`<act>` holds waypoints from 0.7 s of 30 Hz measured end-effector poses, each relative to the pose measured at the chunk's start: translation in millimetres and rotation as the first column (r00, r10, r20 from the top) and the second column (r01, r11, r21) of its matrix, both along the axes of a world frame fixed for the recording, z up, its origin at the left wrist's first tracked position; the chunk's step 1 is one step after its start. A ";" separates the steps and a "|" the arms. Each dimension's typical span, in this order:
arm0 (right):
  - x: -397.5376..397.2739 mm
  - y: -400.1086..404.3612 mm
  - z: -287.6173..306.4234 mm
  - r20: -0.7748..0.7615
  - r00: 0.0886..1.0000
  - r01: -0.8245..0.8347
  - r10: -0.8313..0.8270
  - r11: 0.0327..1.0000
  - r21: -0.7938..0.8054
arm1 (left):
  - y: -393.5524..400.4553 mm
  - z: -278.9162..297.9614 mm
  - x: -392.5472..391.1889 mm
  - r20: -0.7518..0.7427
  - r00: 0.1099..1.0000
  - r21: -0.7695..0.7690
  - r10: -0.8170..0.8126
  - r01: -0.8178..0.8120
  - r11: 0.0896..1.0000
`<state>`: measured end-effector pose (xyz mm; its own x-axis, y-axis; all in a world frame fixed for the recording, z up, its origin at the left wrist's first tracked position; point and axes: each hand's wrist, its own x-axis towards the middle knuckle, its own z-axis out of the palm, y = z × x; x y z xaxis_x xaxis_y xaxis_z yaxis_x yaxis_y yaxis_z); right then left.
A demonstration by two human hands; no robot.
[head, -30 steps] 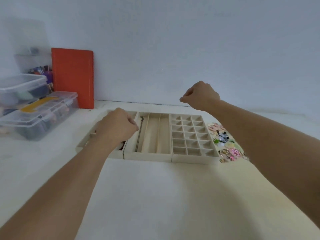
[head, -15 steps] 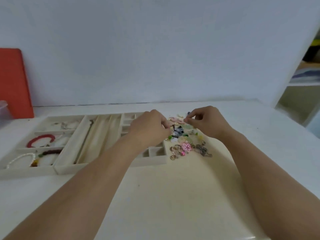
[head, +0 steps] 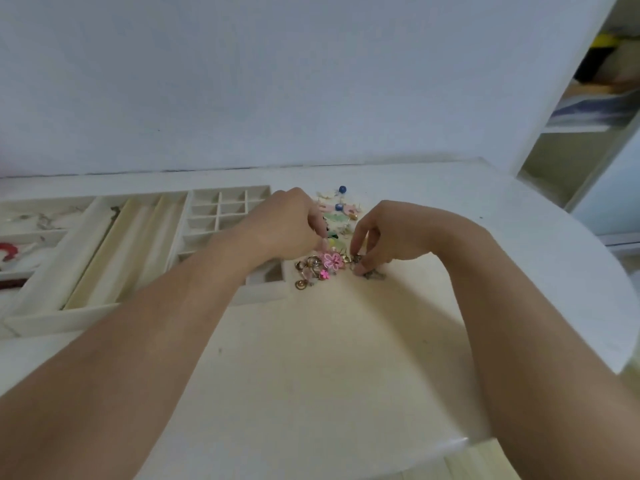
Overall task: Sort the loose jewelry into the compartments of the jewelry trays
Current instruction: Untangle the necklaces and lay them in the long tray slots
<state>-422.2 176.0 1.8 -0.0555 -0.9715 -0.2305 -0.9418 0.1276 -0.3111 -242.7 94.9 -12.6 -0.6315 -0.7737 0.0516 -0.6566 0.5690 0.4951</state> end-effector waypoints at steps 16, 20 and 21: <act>-18.2 15.5 17.5 0.463 0.886 0.002 0.042 0.996 -0.093 | 12.2 8.7 -0.5 -0.149 0.977 0.200 -0.153 0.182 0.963; -19.9 15.2 18.9 0.603 0.795 0.027 0.062 0.990 -0.138 | 18.6 12.6 -1.2 -0.210 0.952 0.260 -0.223 0.275 0.926; -20.8 15.2 19.5 0.627 0.776 0.030 0.071 0.989 -0.148 | 19.4 13.2 -1.6 -0.225 0.949 0.259 -0.223 0.279 0.925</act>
<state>-443.0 191.2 21.3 0.0734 -0.9950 -0.0671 -0.5306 0.0180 -0.8474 -244.3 114.3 0.5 -0.8068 -0.5907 -0.0099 -0.3900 0.5199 0.7600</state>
